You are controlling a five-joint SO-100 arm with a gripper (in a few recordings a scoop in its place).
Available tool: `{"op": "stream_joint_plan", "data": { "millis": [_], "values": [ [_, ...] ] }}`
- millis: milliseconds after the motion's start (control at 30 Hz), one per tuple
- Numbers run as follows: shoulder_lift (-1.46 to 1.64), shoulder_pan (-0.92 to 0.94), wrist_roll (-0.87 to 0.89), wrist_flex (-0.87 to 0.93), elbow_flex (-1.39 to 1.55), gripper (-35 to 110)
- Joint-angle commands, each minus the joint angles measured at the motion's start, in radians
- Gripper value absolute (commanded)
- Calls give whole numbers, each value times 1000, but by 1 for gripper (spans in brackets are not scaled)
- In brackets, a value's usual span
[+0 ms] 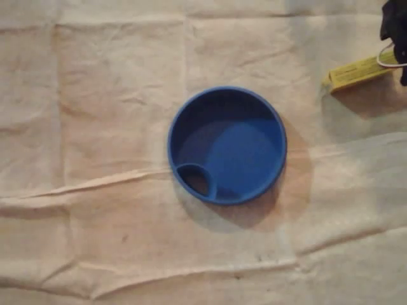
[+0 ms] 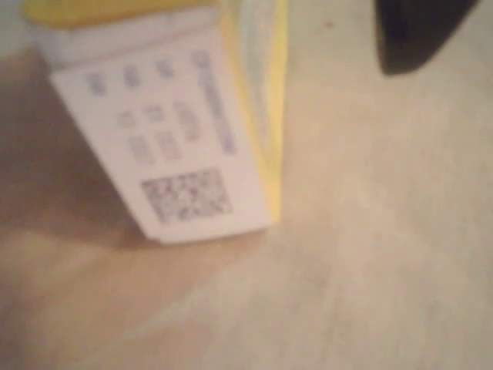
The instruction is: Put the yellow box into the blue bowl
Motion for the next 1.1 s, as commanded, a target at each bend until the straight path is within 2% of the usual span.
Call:
{"op": "stream_joint_plan", "data": {
  "millis": [0, 1067],
  "values": [
    [12, 6, -5, -31, -35, 32],
    [-80, 46, -5, -43, -38, 32]
  ]
}}
